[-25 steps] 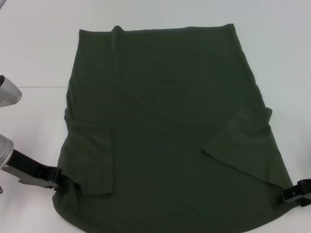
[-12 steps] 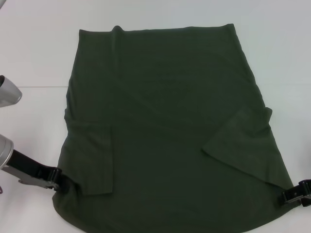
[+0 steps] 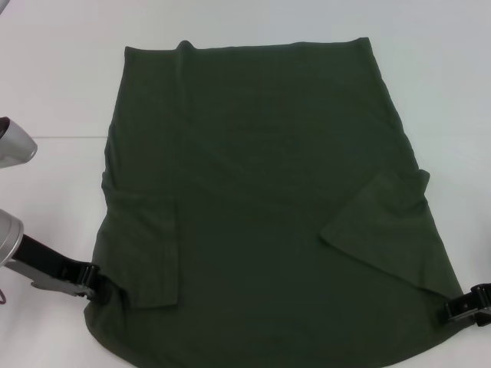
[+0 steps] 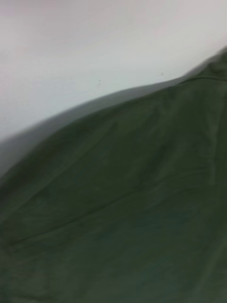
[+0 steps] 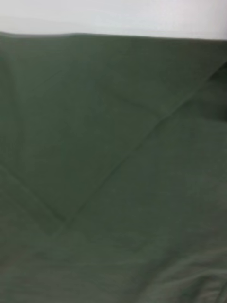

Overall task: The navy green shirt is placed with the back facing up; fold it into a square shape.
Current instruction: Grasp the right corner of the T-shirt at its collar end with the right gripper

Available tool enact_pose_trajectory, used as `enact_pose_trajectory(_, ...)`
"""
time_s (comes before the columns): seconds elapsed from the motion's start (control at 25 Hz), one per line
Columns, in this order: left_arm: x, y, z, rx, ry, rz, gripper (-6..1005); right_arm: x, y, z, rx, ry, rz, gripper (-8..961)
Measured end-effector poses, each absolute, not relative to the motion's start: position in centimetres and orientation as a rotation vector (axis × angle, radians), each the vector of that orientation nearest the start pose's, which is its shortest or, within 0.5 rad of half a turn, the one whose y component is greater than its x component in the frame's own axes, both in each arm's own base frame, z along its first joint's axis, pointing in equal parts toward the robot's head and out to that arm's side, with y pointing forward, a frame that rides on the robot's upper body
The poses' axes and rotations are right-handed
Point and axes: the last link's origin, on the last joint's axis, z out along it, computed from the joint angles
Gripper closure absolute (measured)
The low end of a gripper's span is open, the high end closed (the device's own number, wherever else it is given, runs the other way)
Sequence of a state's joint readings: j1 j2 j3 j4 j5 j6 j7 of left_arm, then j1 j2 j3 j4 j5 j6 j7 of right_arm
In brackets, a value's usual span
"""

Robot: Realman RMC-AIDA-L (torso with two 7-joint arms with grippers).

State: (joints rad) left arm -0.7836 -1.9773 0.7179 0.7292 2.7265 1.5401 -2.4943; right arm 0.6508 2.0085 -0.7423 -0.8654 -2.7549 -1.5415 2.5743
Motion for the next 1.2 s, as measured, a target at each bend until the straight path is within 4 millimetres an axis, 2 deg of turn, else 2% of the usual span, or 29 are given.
enact_pose_trajectory(0.56,-27.52,37.68,3.68,-2.315,-1.699,0.261,958,30.06,35.2,4.46,-2.181,1.802,-0.201,123)
enact_pose_trajectory(1.2,-27.49,37.6,3.67,-2.319,-1.702,0.265,957,30.07,35.16,3.8,-2.203,1.809,-0.212,124)
